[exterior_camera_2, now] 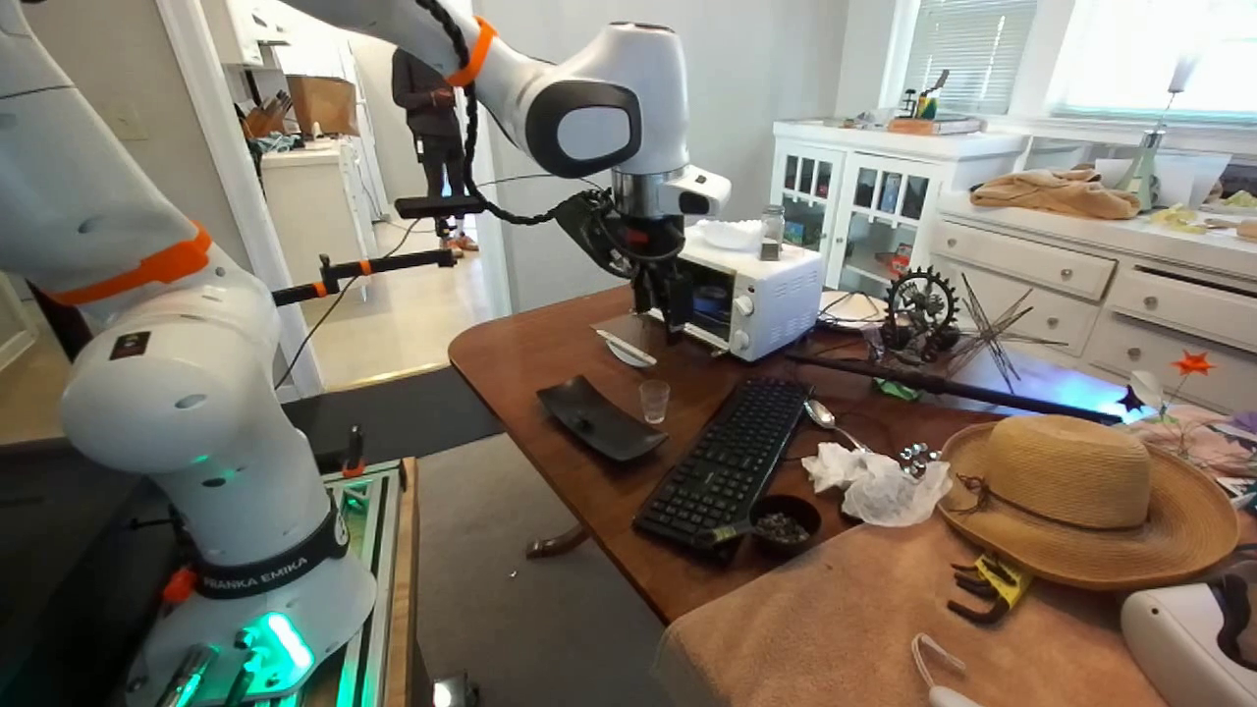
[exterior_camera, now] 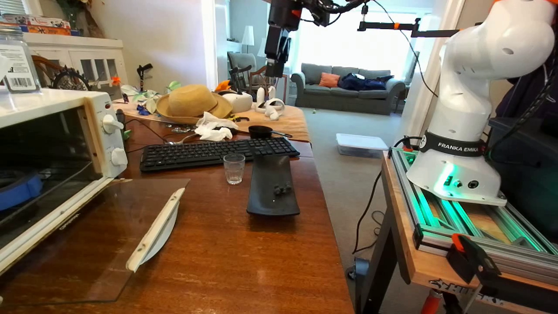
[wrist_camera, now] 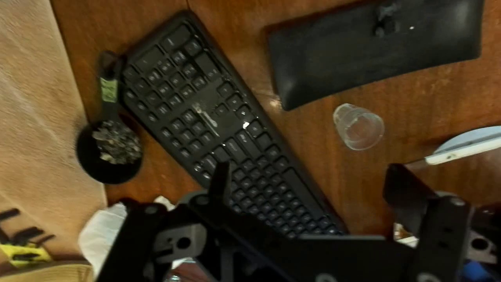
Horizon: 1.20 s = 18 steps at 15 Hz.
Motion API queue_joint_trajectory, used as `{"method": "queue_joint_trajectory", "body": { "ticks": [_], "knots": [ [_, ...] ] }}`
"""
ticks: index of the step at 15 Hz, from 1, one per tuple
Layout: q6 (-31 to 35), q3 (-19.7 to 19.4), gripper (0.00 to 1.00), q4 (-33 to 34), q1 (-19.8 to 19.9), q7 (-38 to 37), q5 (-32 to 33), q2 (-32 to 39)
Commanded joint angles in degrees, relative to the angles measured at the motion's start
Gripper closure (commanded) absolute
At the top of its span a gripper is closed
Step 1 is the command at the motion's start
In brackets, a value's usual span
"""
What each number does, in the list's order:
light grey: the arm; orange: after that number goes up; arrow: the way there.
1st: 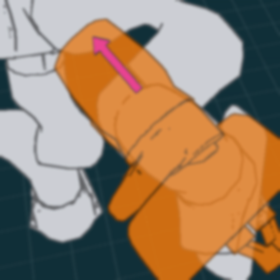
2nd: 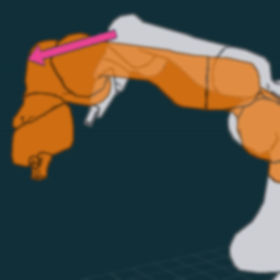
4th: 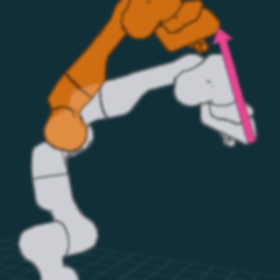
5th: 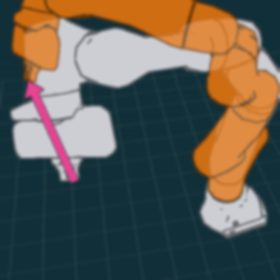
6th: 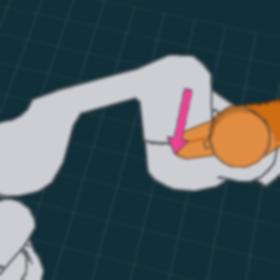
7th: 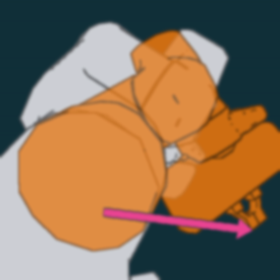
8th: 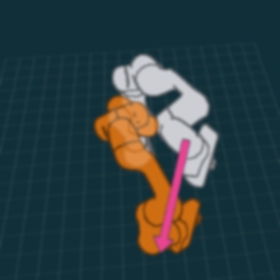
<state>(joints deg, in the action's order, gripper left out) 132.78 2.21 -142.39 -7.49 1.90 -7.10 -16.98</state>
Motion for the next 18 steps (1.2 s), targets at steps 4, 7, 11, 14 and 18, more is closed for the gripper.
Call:
{"method": "queue_joint_trajectory", "body": {
  "ticks": [4, 7, 11, 14, 18],
  "knots": [
    [-0.17, 2.33, 0.00, 6.17, -1.88, 3.59, -0.89, 6.06],
    [-0.19, 2.07, 0.00, 6.63, -1.74, 4.41, -0.90, 6.70],
    [7.76, 3.14, 0.00, 7.65, -2.71, 0.17, -6.71, 11.04],
    [13.29, 4.59, 0.00, 8.71, -4.66, 2.97, -16.25, 15.44],
    [19.95, 9.50, 0.00, 13.99, -6.96, 6.70, -23.81, 24.53]
  ]
}}
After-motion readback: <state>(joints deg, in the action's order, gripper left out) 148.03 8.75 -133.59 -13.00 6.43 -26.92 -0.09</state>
